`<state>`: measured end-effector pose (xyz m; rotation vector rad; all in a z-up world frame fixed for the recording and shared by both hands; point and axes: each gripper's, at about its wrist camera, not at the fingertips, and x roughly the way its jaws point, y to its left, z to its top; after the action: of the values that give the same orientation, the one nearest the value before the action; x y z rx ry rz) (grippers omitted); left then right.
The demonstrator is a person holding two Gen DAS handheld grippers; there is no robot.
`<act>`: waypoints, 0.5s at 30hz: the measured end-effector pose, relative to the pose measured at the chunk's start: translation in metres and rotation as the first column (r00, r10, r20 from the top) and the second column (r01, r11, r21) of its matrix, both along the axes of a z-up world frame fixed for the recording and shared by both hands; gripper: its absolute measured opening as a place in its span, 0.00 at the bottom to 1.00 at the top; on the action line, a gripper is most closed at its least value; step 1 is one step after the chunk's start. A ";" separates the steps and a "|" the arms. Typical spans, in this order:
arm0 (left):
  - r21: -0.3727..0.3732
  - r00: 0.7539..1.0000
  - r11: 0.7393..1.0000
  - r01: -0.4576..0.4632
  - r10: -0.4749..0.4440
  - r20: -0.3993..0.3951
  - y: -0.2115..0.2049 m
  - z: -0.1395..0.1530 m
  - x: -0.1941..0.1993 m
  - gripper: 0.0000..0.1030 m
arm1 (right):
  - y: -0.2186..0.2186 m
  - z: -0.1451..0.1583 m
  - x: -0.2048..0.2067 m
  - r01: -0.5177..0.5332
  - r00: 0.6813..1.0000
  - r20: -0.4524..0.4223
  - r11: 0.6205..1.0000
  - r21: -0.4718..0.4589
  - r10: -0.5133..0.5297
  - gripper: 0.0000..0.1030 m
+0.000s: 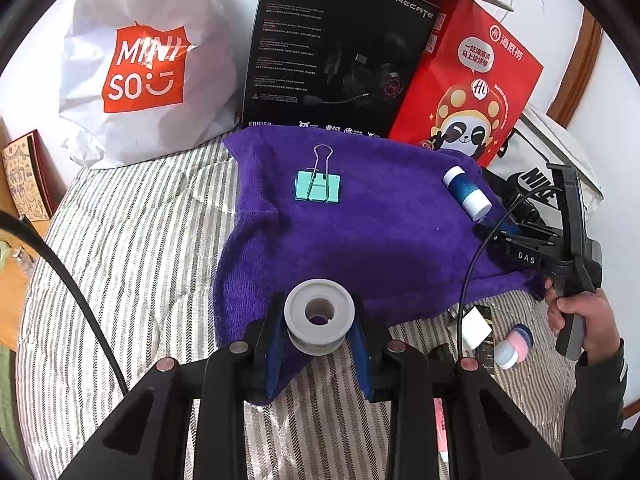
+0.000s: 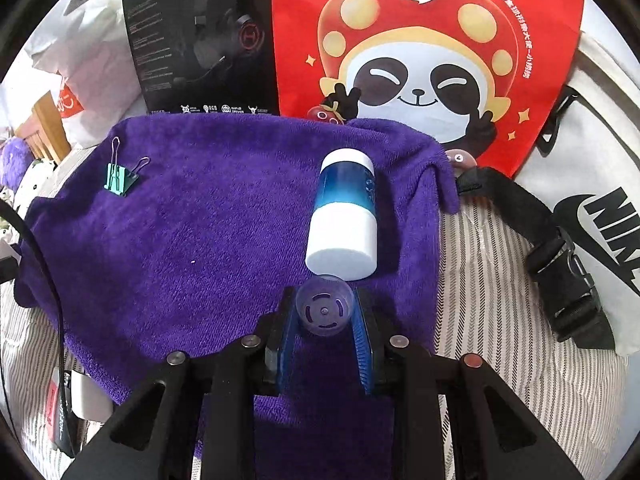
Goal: Organize rigid objects
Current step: 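Set the clear cup on the towel and open the right gripper while the left carries the tape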
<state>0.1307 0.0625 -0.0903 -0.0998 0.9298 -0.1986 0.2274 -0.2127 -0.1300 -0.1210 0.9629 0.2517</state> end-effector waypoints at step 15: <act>0.024 1.000 1.000 0.010 -0.010 -0.022 -0.008 0.000 -0.002 0.28 | -0.003 0.014 -0.015 -0.034 0.999 0.008 0.999 0.015 0.034 0.58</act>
<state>0.1286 0.0549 -0.0907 -0.0747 0.9541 -0.1957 0.2125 -0.2160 -0.1161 -0.1243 0.9516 0.2897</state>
